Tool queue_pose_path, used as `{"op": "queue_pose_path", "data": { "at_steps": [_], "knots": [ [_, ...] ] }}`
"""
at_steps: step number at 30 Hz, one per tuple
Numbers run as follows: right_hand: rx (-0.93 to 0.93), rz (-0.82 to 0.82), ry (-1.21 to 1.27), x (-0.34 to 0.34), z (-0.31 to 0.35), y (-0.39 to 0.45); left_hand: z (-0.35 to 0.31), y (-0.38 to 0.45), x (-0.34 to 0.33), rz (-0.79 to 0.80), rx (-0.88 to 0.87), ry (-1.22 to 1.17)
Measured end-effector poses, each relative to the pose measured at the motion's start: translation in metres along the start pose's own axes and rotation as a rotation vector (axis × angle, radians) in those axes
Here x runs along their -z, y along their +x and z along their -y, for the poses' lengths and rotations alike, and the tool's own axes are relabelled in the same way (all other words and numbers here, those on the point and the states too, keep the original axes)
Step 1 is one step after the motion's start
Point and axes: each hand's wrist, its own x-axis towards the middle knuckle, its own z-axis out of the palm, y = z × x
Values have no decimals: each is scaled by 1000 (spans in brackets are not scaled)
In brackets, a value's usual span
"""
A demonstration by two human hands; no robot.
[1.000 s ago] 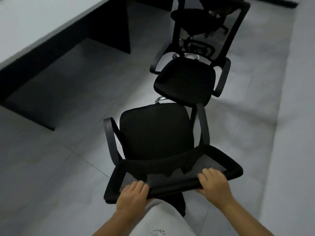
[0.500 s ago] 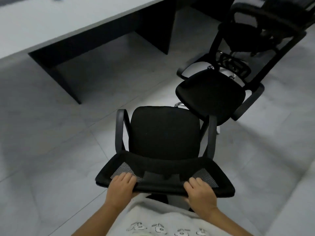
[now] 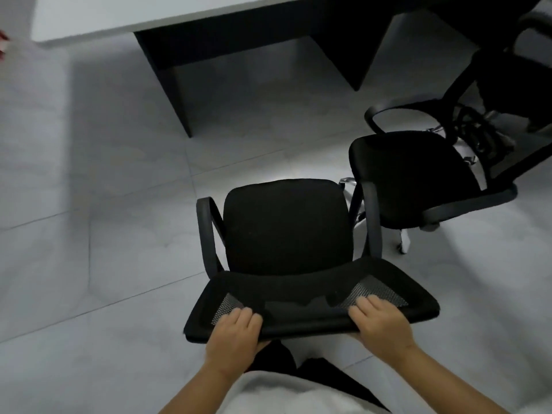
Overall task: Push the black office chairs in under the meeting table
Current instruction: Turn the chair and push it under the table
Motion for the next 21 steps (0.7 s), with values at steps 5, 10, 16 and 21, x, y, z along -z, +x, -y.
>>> {"op": "queue_pose_path", "data": {
  "at_steps": [5, 10, 16, 21],
  "knots": [
    [19, 18, 17, -3, 1, 19, 20, 14, -5, -131, -26, 26],
    [1, -51, 67, -17, 8, 61, 62, 42, -7, -100, -23, 49],
    [26, -8, 54, -35, -23, 142, 96, 94, -17, 14, 64, 57],
    [-9, 126, 68, -54, -49, 220, 132, 150, -27, 31, 117, 27]
  ]
}}
